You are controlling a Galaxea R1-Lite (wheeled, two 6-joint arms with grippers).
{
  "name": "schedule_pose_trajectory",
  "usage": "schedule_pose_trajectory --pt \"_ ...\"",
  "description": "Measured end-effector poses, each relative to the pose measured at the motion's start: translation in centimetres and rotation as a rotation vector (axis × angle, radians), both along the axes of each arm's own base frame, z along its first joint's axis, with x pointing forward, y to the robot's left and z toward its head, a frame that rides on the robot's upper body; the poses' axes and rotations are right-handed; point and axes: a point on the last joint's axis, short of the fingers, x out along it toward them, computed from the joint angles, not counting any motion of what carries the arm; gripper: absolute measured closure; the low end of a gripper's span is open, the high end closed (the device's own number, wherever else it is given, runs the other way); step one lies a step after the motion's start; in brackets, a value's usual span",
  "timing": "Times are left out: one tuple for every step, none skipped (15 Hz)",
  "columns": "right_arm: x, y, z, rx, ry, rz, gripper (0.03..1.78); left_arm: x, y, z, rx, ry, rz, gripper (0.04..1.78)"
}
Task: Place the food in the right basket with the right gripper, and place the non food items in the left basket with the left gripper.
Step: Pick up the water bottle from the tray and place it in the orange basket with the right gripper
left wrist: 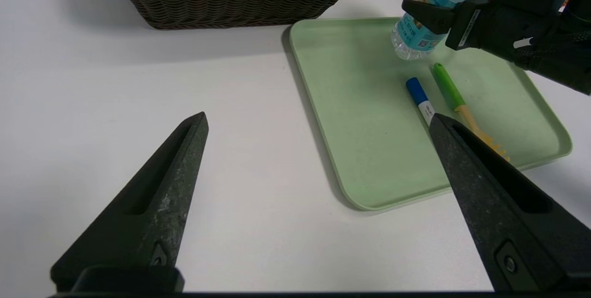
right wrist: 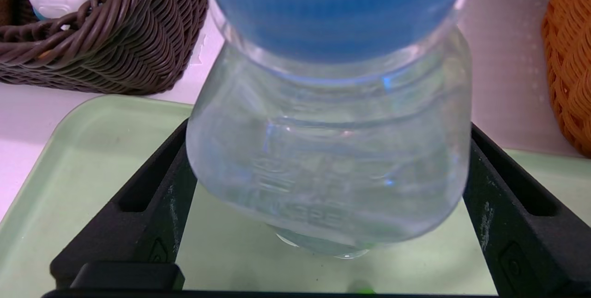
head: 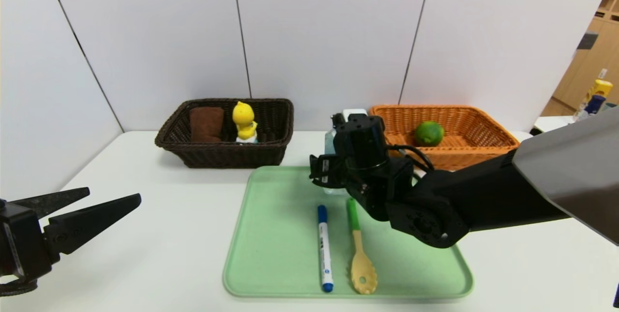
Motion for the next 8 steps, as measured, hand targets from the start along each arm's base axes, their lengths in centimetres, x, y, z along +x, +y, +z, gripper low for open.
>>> schedule_pose_trajectory --pt "0.10 -0.02 -0.10 -0.001 0.001 -0.002 0.11 0.01 0.00 0.00 0.000 0.000 0.000 0.13" --pt "0.16 -0.01 -0.17 -0.001 0.000 -0.003 0.11 0.01 0.00 -0.01 0.000 0.001 0.001 0.13" --pt "0.25 0.00 -0.17 0.005 -0.006 -0.005 0.11 0.01 0.00 -0.10 0.001 0.004 0.000 0.13" --pt "0.29 0.05 -0.20 0.007 -0.009 -0.003 0.11 0.00 0.00 -0.16 0.002 0.006 0.001 0.13" --pt "0.30 0.11 -0.33 0.007 -0.007 -0.003 0.11 -0.02 0.01 -0.18 0.002 0.005 0.001 0.13" --pt "0.32 0.13 -0.41 0.005 -0.005 -0.003 0.17 -0.03 0.01 -0.21 0.002 0.006 0.001 0.13" --pt "0.34 0.13 -0.44 0.005 -0.006 -0.003 0.35 -0.04 0.02 -0.25 0.002 0.007 0.002 0.13" --pt "0.34 0.15 -0.47 0.006 -0.006 -0.003 0.51 -0.06 0.03 -0.33 0.002 0.010 0.002 0.13"
